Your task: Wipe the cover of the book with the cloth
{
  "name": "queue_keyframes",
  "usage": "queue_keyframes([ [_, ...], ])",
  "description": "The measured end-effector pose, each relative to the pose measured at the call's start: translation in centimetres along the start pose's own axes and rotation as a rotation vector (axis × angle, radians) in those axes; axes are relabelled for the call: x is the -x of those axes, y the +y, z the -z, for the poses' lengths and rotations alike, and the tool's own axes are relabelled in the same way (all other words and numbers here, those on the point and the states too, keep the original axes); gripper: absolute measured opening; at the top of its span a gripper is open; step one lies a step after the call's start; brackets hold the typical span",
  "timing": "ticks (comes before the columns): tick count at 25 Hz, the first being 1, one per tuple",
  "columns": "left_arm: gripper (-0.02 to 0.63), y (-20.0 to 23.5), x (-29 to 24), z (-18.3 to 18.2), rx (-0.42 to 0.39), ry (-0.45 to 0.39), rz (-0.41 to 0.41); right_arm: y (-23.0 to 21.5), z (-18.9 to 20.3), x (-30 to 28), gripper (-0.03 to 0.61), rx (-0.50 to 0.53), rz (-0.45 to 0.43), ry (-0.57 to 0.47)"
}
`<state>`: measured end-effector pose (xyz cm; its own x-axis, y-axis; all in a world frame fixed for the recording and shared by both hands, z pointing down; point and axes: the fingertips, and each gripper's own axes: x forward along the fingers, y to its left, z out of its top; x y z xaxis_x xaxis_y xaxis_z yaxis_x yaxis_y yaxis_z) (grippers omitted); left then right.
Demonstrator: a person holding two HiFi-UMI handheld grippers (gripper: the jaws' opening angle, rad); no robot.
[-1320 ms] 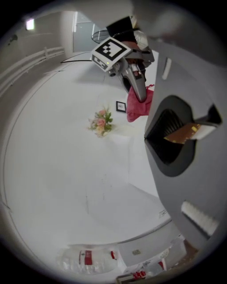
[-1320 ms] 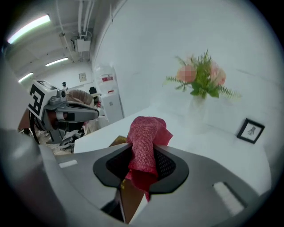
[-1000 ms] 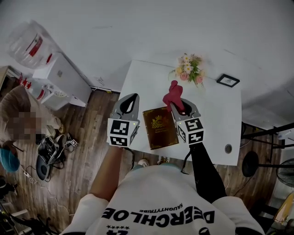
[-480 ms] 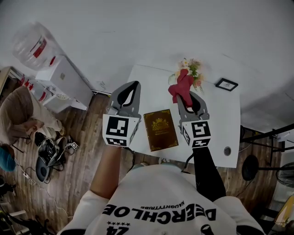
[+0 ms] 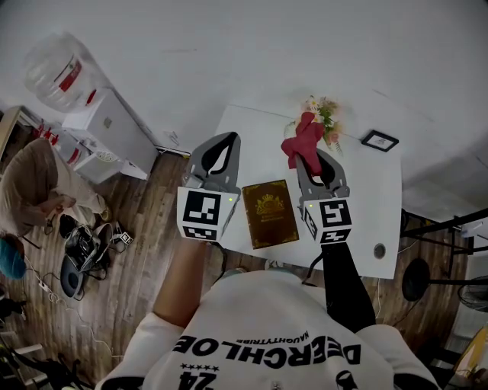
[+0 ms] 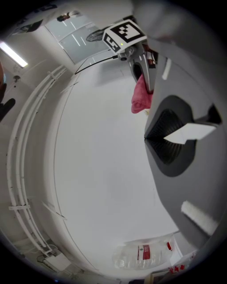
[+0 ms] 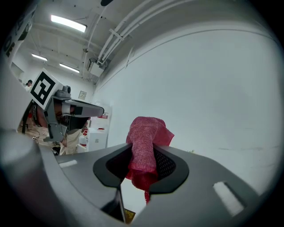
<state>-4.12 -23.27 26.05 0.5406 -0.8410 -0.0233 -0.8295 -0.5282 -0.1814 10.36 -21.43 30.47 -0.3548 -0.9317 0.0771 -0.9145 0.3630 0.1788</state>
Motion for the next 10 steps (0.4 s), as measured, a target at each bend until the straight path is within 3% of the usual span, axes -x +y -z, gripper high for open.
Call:
queue_keyframes([
  [10,0.051,0.12,0.29,-0.49,-0.001,-0.013,-0.008,-0.12,-0.64,-0.39,0.101,0.002,0.003,-0.020],
])
